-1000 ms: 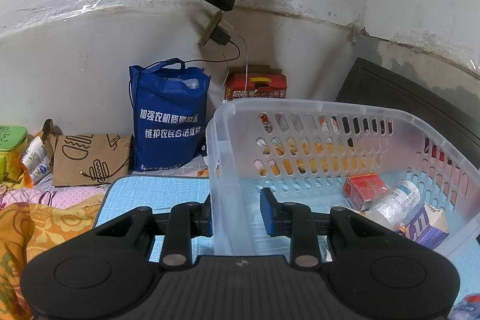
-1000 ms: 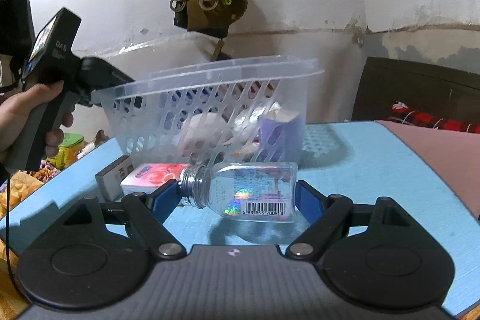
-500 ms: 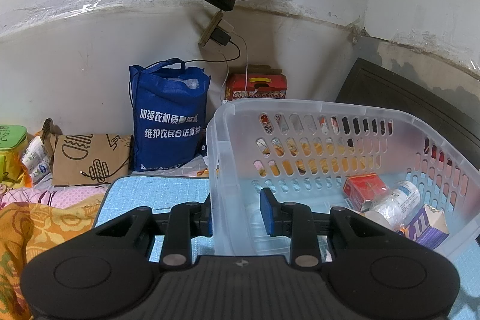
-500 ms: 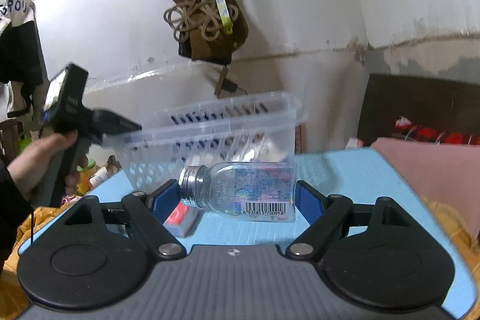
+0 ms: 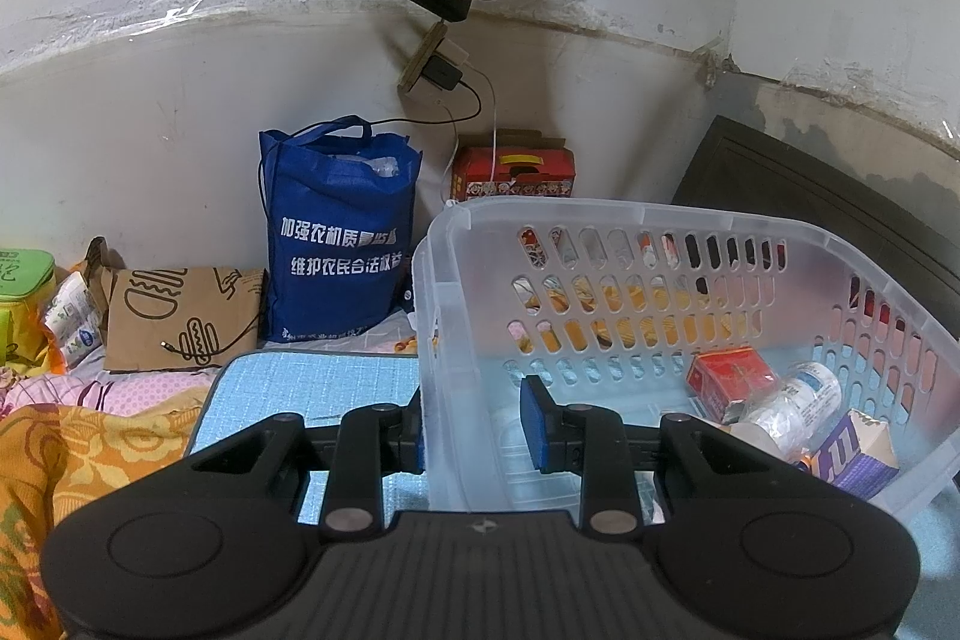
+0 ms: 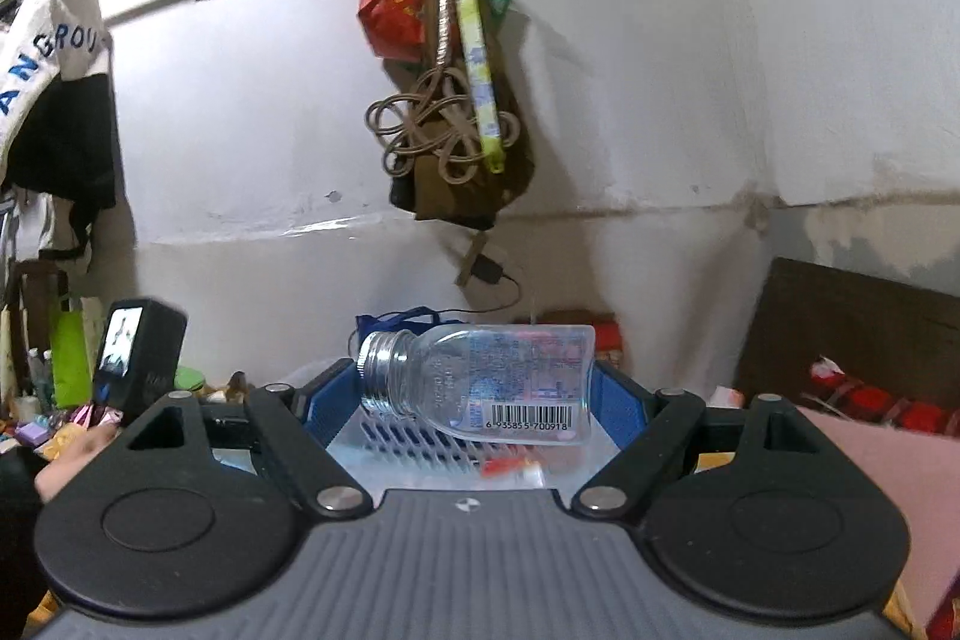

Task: Organize objects
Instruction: 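Lift the clear bottle with the right tool and release it into the basket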

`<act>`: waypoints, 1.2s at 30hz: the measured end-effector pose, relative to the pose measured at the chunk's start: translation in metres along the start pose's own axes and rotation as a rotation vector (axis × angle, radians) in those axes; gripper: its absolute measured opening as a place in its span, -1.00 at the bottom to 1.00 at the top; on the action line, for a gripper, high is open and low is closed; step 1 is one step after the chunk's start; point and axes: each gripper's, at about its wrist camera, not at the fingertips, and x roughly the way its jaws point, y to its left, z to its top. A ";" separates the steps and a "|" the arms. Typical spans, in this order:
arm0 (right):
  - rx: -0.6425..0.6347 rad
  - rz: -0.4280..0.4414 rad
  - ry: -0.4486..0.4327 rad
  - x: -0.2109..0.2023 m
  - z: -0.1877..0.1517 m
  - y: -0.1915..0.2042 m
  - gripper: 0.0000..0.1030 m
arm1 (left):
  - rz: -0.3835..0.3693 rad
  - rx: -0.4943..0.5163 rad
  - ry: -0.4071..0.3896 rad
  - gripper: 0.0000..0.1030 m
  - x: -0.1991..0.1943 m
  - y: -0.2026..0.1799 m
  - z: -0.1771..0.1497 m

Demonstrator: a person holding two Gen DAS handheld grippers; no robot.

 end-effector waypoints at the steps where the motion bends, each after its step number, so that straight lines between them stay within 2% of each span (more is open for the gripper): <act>1: 0.003 0.016 0.013 0.013 0.006 -0.002 0.65 | -0.001 -0.002 0.001 -0.36 0.000 0.001 0.000; 7: -0.032 -0.010 0.126 0.095 0.020 -0.008 0.65 | 0.000 -0.005 0.001 -0.36 0.000 0.001 0.000; 9: -0.008 -0.029 0.160 0.115 0.019 -0.013 0.67 | -0.002 -0.005 0.001 -0.36 0.000 0.001 0.001; 10: -0.014 -0.040 0.165 0.123 0.018 -0.014 0.73 | -0.004 -0.005 0.000 -0.36 0.000 0.002 0.001; 11: -0.015 -0.060 0.159 0.125 0.017 -0.016 0.97 | -0.005 -0.005 -0.001 -0.36 0.001 0.002 0.001; 13: -0.016 -0.089 0.138 0.129 0.015 -0.016 1.00 | -0.007 -0.006 -0.001 -0.36 0.001 0.002 0.001; 16: -0.008 -0.074 0.167 0.133 0.015 -0.019 1.00 | -0.014 -0.008 -0.001 -0.34 0.003 0.002 0.001; 21: 0.024 -0.068 0.154 0.111 0.005 -0.023 1.00 | -0.016 -0.008 -0.001 -0.32 0.002 0.002 0.001; 24: 0.033 -0.060 0.130 0.084 -0.006 -0.015 1.00 | -0.019 -0.009 -0.002 -0.32 0.002 0.002 0.000; 26: 0.038 -0.058 0.083 0.060 -0.018 -0.010 1.00 | -0.017 -0.007 -0.003 -0.32 0.002 0.002 0.000; 28: 0.097 -0.115 -0.001 0.031 -0.033 -0.007 1.00 | -0.016 -0.008 -0.003 -0.32 0.002 0.002 0.000; 29: 0.119 -0.114 -0.013 0.022 -0.040 -0.007 1.00 | -0.015 -0.008 -0.003 -0.32 0.002 0.001 0.000; 31: 0.146 -0.085 0.006 0.012 -0.056 -0.005 1.00 | -0.010 -0.009 -0.004 -0.32 0.002 0.001 -0.001; 36: 0.138 -0.081 0.153 0.026 -0.095 0.007 1.00 | -0.008 -0.015 -0.003 -0.32 0.000 0.000 -0.001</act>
